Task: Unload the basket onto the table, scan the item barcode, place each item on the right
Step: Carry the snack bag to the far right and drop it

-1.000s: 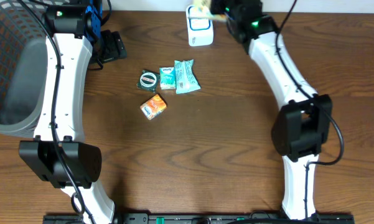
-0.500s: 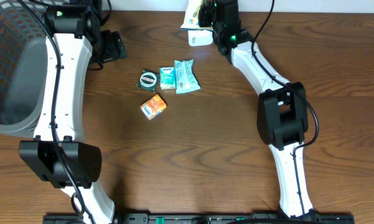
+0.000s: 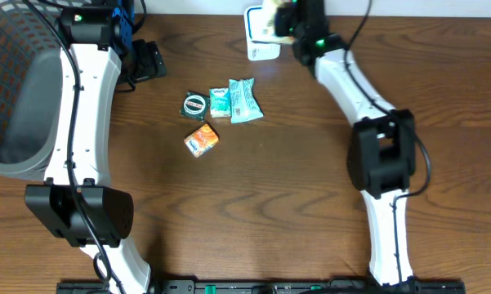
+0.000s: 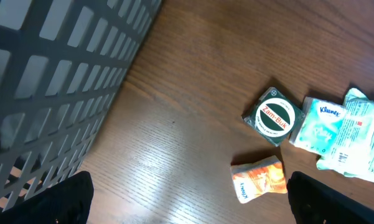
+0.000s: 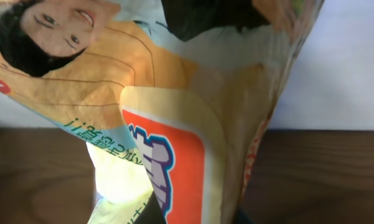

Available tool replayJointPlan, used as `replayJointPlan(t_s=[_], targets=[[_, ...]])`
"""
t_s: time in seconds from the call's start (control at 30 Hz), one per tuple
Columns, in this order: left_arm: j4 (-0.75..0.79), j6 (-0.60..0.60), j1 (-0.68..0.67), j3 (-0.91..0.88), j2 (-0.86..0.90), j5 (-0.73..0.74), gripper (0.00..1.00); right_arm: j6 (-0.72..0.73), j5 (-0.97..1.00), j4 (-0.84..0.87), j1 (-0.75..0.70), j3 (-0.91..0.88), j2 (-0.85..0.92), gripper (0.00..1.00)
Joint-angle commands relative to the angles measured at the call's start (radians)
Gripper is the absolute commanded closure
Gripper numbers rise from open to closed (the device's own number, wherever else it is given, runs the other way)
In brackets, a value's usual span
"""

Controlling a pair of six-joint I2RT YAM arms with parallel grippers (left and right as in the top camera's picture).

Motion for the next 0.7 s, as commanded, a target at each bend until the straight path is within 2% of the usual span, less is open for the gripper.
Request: replayJointPlan(t_s=[0.0,0.27,0.43,0.47,0.57,0.6,0.67], targets=[[-0.003,0.008,0.002,-0.006,0.010,-0.011,0.02,-0.014,0.161,-0.081,-0.105,0.021,-0.174,0.99],[-0.003,0.008,0.002,-0.006,0.010,-0.011,0.02,-0.240,0.196,-0.364,-0.333,0.011,-0.180,0.99],[-0.003,0.008,0.002,-0.006,0.010,-0.011,0.02,-0.243,0.304,-0.474,-0.483,-0.007,-0.151,0.99],[-0.003,0.009,0.002,-0.006,0.010,-0.011,0.02,-0.233,0.317,-0.491,-0.514,-0.012,-0.146,0.95],[-0.003,0.008,0.002,-0.006,0.010,-0.011,0.02,-0.203,0.279,-0.538,-0.593,-0.016,-0.131,0.51],[-0.003,0.009,0.002,-0.006,0.010,-0.011,0.02,-0.203,0.227,-0.555,-0.619,-0.016,-0.129,0.41],[-0.003,0.008,0.002,-0.006,0.010,-0.011,0.02,-0.203,0.107,-0.578,-0.650,-0.016,-0.129,0.27]])
